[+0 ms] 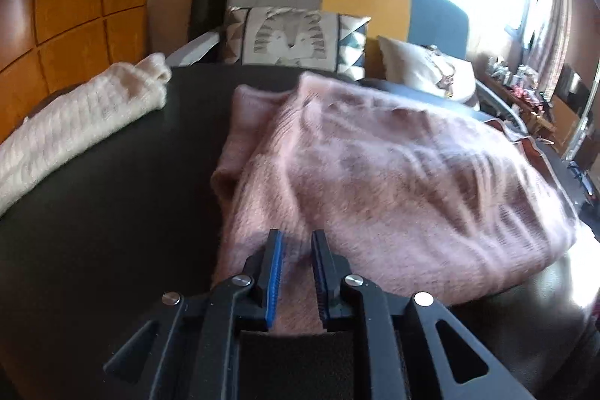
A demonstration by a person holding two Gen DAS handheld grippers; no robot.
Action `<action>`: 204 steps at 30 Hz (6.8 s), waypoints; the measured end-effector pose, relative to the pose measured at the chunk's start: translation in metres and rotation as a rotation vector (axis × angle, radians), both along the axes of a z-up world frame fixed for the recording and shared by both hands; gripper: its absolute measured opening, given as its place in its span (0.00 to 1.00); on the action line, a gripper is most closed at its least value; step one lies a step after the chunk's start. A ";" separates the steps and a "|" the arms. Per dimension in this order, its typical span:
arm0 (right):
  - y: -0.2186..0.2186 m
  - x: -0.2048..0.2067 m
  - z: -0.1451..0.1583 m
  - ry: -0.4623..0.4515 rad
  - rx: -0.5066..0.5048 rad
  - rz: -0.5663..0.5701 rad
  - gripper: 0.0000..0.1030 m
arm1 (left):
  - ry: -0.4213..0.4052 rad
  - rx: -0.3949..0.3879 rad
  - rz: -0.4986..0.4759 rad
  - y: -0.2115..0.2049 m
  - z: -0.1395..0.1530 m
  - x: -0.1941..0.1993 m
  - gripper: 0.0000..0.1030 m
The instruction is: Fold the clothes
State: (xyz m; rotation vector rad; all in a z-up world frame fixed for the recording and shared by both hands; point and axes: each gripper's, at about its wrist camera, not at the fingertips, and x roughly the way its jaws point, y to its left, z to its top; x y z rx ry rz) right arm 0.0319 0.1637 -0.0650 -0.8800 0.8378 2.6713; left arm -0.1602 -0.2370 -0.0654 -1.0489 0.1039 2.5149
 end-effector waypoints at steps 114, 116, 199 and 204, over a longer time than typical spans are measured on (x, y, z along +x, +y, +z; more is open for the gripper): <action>-0.118 -0.116 -0.030 -0.160 0.341 0.375 0.87 | -0.042 -0.133 0.100 0.028 -0.017 -0.092 0.28; -0.116 -0.116 -0.029 -0.159 0.333 0.368 0.87 | -0.093 -0.037 0.100 0.011 -0.011 -0.098 0.28; 0.036 0.068 -0.022 -0.158 -0.018 0.322 0.49 | -0.048 -0.112 -0.619 0.325 0.064 0.071 0.28; 0.037 0.073 -0.033 -0.116 -0.069 0.387 0.49 | -0.164 -0.202 -0.670 0.398 0.029 0.078 0.28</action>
